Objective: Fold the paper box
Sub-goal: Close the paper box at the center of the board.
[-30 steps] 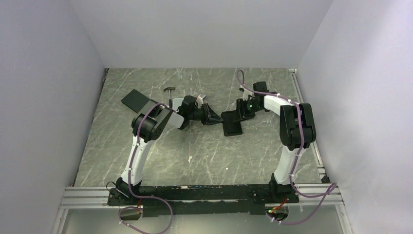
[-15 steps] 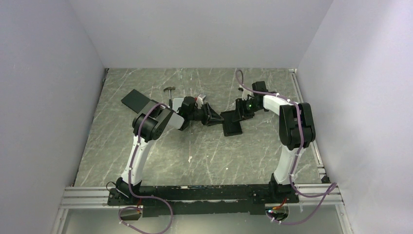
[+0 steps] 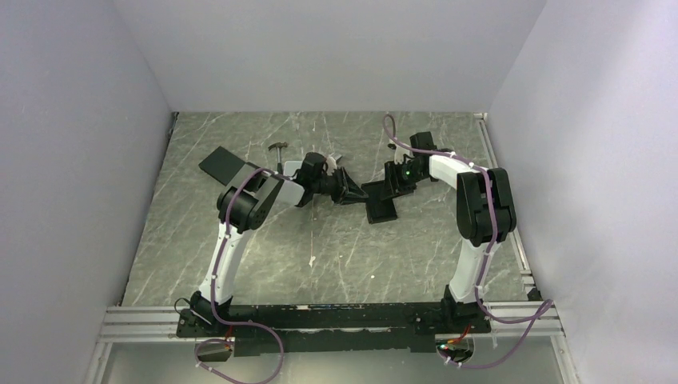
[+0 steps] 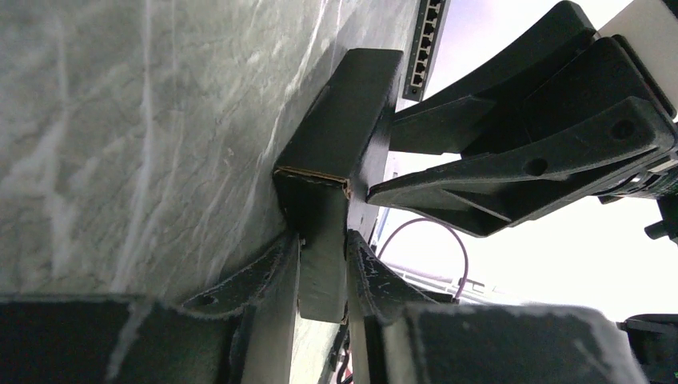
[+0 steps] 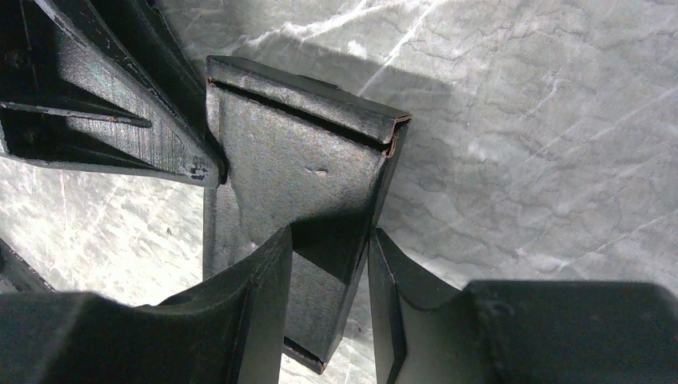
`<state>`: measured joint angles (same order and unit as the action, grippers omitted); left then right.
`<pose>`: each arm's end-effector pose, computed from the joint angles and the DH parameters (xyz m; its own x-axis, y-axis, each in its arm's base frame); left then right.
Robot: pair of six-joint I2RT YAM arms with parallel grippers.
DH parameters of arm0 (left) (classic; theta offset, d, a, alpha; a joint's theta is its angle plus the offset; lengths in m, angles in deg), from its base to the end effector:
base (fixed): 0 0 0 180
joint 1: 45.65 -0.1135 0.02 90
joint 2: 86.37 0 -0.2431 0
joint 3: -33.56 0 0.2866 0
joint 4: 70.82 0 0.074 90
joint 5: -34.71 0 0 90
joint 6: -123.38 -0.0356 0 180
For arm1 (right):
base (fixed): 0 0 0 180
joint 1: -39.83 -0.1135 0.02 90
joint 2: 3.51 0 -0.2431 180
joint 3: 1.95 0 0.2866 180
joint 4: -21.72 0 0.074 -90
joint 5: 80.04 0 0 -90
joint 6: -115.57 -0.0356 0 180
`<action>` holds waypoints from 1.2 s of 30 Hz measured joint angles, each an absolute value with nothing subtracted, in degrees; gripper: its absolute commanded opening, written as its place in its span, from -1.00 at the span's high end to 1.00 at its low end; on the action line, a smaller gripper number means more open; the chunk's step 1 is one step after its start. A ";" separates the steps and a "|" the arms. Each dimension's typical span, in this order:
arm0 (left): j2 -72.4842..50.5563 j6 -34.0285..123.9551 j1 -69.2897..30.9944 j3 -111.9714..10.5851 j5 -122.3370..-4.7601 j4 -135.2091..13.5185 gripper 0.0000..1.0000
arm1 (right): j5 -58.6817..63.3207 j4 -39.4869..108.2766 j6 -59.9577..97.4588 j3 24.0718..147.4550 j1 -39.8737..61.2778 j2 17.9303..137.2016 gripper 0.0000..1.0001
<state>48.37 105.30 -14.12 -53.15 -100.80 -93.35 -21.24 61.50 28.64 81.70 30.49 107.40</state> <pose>0.3891 -0.2685 0.0305 -0.9840 -0.1779 0.0118 -0.0648 0.2949 -0.9533 0.3940 0.0835 0.1131 -0.8892 -0.1927 -0.4151 -0.3864 0.8021 0.4554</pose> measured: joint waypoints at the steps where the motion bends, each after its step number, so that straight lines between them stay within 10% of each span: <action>1: 48.37 104.91 -14.14 -53.59 -101.07 -92.50 0.50 | -21.11 61.70 28.70 81.87 30.42 107.49 0.28; 9: 48.37 102.38 -14.29 -56.26 -102.27 -86.69 1.00 | -20.43 62.55 29.03 82.53 30.09 107.81 0.32; 22: 48.37 101.52 -14.29 -59.32 -102.90 -79.74 1.00 | -18.60 63.47 29.12 83.25 29.22 107.92 0.34; 26: 47.86 100.45 -14.23 -61.39 -101.90 -73.42 0.45 | -18.38 63.62 29.16 83.36 29.15 107.92 0.33; 36: 46.84 93.28 -11.80 -73.07 -91.34 -47.21 0.25 | -17.90 63.23 29.40 83.51 28.52 107.92 0.33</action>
